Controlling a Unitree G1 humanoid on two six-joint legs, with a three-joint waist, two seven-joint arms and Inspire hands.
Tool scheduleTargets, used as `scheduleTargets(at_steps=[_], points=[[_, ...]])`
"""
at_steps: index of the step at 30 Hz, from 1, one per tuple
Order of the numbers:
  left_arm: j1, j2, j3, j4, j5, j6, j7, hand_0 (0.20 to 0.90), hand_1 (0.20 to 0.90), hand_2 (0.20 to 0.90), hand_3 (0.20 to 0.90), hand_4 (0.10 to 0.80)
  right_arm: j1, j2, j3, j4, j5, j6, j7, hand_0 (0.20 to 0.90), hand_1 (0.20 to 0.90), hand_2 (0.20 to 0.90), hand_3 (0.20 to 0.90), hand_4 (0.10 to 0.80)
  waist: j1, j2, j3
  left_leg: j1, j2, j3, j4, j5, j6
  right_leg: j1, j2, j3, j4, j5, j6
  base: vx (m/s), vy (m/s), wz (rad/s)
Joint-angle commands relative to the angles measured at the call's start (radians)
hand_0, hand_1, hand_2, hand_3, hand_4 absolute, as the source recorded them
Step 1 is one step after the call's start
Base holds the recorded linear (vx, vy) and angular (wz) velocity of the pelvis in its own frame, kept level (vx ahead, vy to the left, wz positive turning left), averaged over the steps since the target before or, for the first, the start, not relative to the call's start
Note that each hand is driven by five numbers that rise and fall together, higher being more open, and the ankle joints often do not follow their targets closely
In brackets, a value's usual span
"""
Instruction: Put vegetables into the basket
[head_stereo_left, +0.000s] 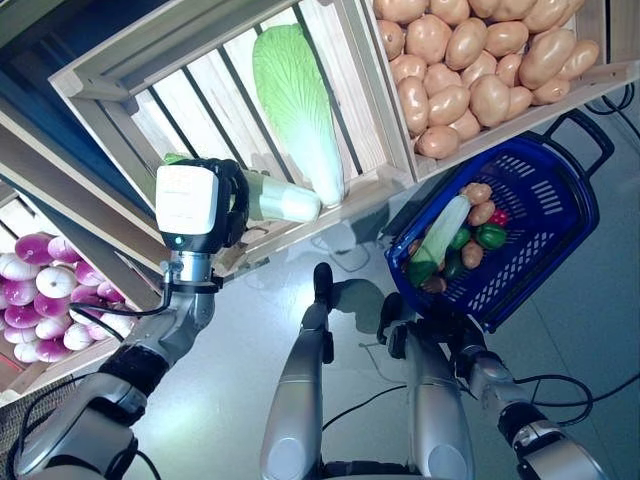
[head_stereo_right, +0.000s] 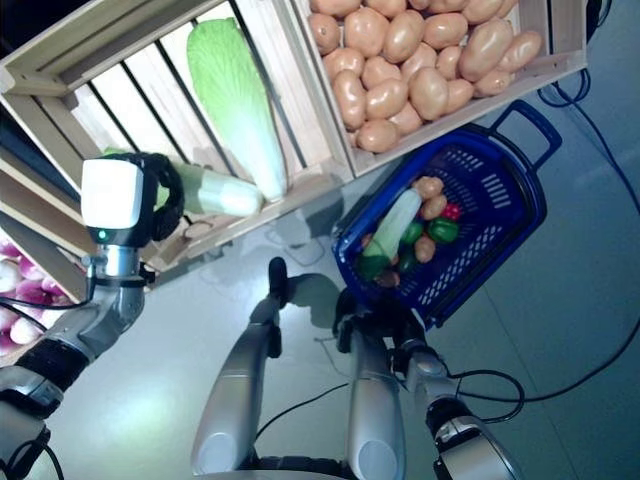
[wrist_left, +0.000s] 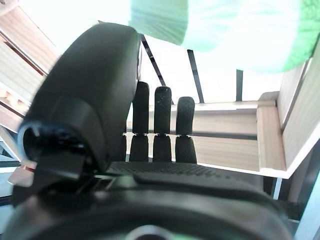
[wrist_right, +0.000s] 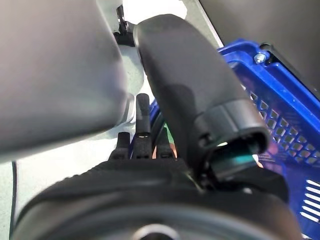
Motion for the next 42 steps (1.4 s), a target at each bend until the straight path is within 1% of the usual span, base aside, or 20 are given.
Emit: scheduleTargets(at_steps=[1,2,3,10,13,14,16,20,24,27,32,34,37,39,42], points=[[-0.038,0.011,0.050,-0.041,0.014,0.066,-0.021,0.316,0.316,0.316,0.316,0.411,-0.018,-0.020,-0.008,-0.028,0.028,-0.036,-0.042,0.900,0.900,0.900,0.900,0.800,-0.005,0.007,-0.001,-0.024,-0.018,0.035,0.177,-0.183,-0.017,0.060,0.036,0.037,-0.236,0.158,0.047,0.000,0.000,0.00],[-0.041,0.012,0.047,-0.040,0.010,0.070,-0.025,0.394,0.394,0.394,0.394,0.463,-0.022,-0.020,-0.009,-0.028,0.028,-0.035,-0.042,0.900,0.900,0.900,0.900,0.800,-0.006,0.008,-0.001,-0.029,-0.018,0.035,0.175,-0.177,-0.017,0.055,0.037,0.037,-0.238,0.164,0.046,0.000,0.000,0.00],[-0.043,0.011,0.033,-0.025,0.015,0.084,-0.032,0.900,0.900,0.900,0.900,0.800,-0.025,-0.022,-0.005,-0.029,0.027,-0.031,-0.043,0.900,0.900,0.900,0.900,0.800,-0.008,0.007,-0.001,-0.032,-0.017,0.037,0.174,-0.177,-0.015,0.050,0.039,0.039,-0.236,0.164,0.046,0.000,0.000,0.00],[-0.053,0.025,0.004,0.009,0.025,0.108,-0.020,0.900,0.900,0.900,0.900,0.800,-0.020,-0.032,-0.003,-0.016,0.029,-0.038,-0.027,0.900,0.900,0.900,0.900,0.800,-0.016,0.006,-0.001,-0.037,-0.014,0.045,0.184,-0.186,-0.012,0.041,0.040,0.047,-0.230,0.160,0.048,0.000,0.000,0.00],[-0.061,0.034,-0.009,0.029,0.078,0.111,-0.025,0.900,0.900,0.900,0.900,0.800,-0.018,-0.038,-0.002,-0.015,0.029,-0.041,-0.020,0.900,0.900,0.900,0.900,0.800,-0.020,0.007,-0.001,-0.044,-0.014,0.046,0.202,-0.194,-0.012,0.032,0.036,0.049,-0.217,0.156,0.047,0.000,0.000,0.00],[-0.065,0.037,-0.021,0.035,0.094,0.133,-0.044,0.900,0.900,0.900,0.900,0.800,-0.016,-0.039,-0.003,-0.019,0.029,-0.039,-0.021,0.900,0.900,0.900,0.900,0.800,-0.022,0.007,-0.001,-0.051,-0.012,0.047,0.215,-0.199,-0.013,0.027,0.034,0.051,-0.208,0.154,0.047,0.000,0.000,0.00],[-0.067,0.038,-0.030,0.041,0.101,0.143,-0.056,0.900,0.900,0.900,0.900,0.800,-0.017,-0.040,-0.003,-0.023,0.032,-0.035,-0.024,0.900,0.900,0.900,0.900,0.800,-0.025,0.007,-0.001,-0.053,-0.011,0.048,0.221,-0.202,-0.011,0.022,0.032,0.053,-0.200,0.153,0.047,0.000,0.000,0.00],[-0.075,0.045,-0.053,0.057,0.132,0.161,-0.121,0.900,0.900,0.900,0.900,0.800,-0.013,-0.045,-0.006,-0.024,0.026,-0.034,-0.016,0.900,0.900,0.900,0.900,0.800,-0.030,0.009,-0.001,-0.061,-0.009,0.051,0.235,-0.210,-0.007,0.010,0.029,0.055,-0.188,0.151,0.047,0.003,0.006,-0.01],[-0.092,0.062,-0.083,0.045,0.119,0.203,-0.154,0.900,0.900,0.900,0.900,0.800,-0.008,-0.053,-0.004,-0.023,0.028,-0.030,-0.009,0.900,0.900,0.900,0.900,0.800,-0.036,0.012,-0.001,-0.068,-0.006,0.054,0.245,-0.215,-0.006,0.002,0.024,0.058,-0.179,0.151,0.050,0.007,0.011,-0.02],[-0.113,0.070,-0.097,0.043,0.120,0.209,-0.182,0.900,0.900,0.900,0.900,0.800,-0.009,-0.054,-0.002,-0.028,0.032,-0.031,-0.012,0.900,0.900,0.900,0.900,0.800,-0.041,0.012,-0.001,-0.072,-0.005,0.058,0.249,-0.217,-0.005,-0.002,0.022,0.060,-0.180,0.152,0.051,0.000,0.000,0.00],[-0.147,0.058,-0.122,0.067,0.116,0.226,-0.226,0.900,0.900,0.900,0.900,0.800,-0.021,-0.053,0.002,-0.031,0.030,-0.020,-0.017,0.900,0.900,0.900,0.900,0.800,-0.048,0.009,-0.001,-0.077,-0.005,0.058,0.246,-0.212,-0.008,-0.007,0.023,0.064,-0.187,0.159,0.054,0.000,0.000,0.00],[-0.171,0.040,-0.135,0.106,0.116,0.220,-0.222,0.900,0.900,0.900,0.900,0.800,-0.029,-0.052,0.004,-0.022,0.030,-0.019,-0.016,0.900,0.900,0.900,0.900,0.800,-0.054,0.006,-0.001,-0.083,-0.003,0.058,0.246,-0.209,-0.008,-0.013,0.025,0.068,-0.190,0.162,0.054,-0.001,0.003,-0.02],[-0.195,0.031,-0.149,0.135,0.118,0.210,-0.214,0.900,0.900,0.900,0.900,0.800,-0.030,-0.052,0.005,-0.022,0.030,-0.017,-0.012,0.900,0.900,0.900,0.900,0.800,-0.059,0.002,-0.001,-0.084,-0.003,0.060,0.246,-0.209,-0.006,-0.016,0.027,0.070,-0.192,0.166,0.056,0.003,0.003,-0.04],[-0.202,0.017,-0.147,0.166,0.126,0.179,-0.183,0.900,0.900,0.900,0.900,0.800,-0.033,-0.052,0.006,-0.024,0.028,-0.012,-0.012,0.900,0.900,0.900,0.900,0.800,-0.062,-0.001,-0.001,-0.090,-0.002,0.062,0.249,-0.209,-0.005,-0.022,0.029,0.072,-0.190,0.167,0.055,-0.005,0.010,-0.06],[-0.232,-0.008,-0.153,0.243,0.177,0.110,-0.078,0.900,0.900,0.900,0.900,0.800,-0.043,-0.046,0.018,-0.017,0.023,-0.007,-0.010,0.900,0.900,0.900,0.900,0.800,-0.071,-0.010,-0.001,-0.098,0.003,0.064,0.256,-0.208,-0.005,-0.036,0.032,0.076,-0.179,0.170,0.055,-0.001,0.008,-0.01]])
